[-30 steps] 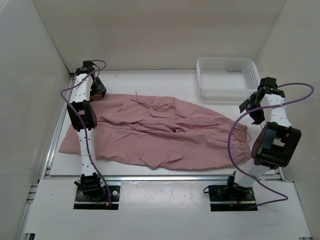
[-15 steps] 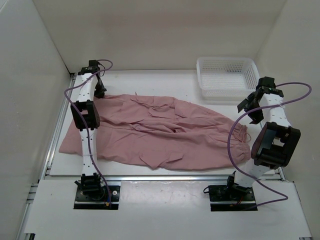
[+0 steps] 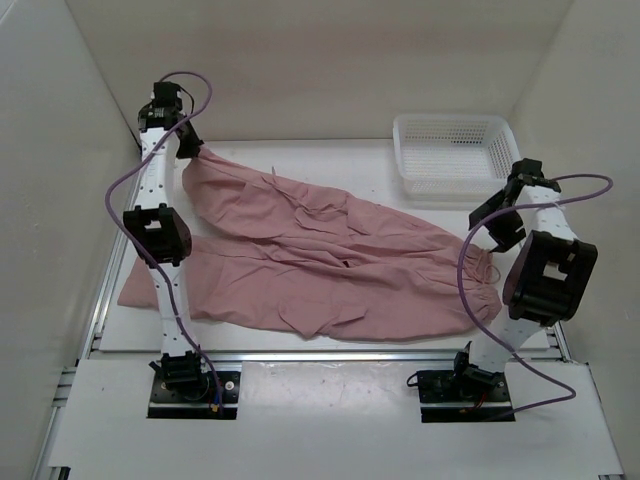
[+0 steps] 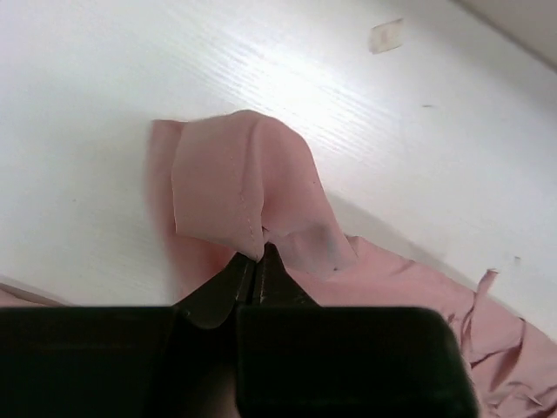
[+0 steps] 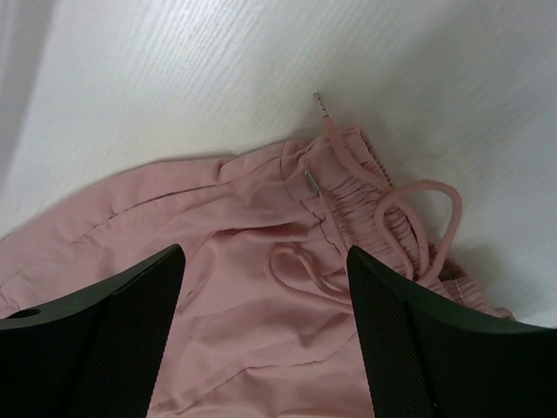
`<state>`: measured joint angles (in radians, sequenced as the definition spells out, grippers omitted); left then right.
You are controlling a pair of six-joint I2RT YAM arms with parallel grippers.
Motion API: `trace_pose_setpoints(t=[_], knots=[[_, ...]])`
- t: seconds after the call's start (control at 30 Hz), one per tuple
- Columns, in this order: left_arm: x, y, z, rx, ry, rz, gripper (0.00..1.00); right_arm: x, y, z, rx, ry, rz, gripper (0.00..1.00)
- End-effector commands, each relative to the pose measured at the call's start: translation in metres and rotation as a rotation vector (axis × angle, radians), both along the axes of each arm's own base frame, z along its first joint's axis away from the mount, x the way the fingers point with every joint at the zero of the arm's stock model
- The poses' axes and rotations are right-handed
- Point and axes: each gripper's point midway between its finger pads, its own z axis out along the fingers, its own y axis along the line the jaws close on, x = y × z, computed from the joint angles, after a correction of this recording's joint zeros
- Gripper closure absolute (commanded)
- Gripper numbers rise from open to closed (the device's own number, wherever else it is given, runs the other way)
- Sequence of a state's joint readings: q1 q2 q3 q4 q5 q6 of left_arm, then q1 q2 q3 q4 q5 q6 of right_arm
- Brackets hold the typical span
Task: Fold and stack the trousers
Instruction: Fold the trousers
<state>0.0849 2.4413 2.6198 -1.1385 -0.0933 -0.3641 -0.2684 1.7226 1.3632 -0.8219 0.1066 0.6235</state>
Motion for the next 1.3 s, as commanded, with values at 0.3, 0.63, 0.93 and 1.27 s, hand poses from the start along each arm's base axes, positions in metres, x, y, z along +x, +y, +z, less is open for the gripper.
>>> trace_pose_setpoints(t=[0.3,0.63,0.93,1.27], knots=[[-0.004,-0.01,0.037,-0.039,-0.073,-0.03,0.9,0.016,0.014,-0.038,0.178,0.049,-0.135,0.2],[-0.006,-0.012,0.04,-0.045,-0.076,-0.036,0.9,0.014,0.004,-0.066,0.128,0.126,-0.211,0.94],[0.013,-0.026,0.08,-0.188,-0.231,-0.141,0.9,0.05,-0.026,0.071,-0.112,-0.195,-0.152,1.0],[0.024,-0.015,0.116,-0.342,-0.363,-0.16,0.9,0.074,-0.04,0.143,-0.215,-0.354,-0.08,1.0]])
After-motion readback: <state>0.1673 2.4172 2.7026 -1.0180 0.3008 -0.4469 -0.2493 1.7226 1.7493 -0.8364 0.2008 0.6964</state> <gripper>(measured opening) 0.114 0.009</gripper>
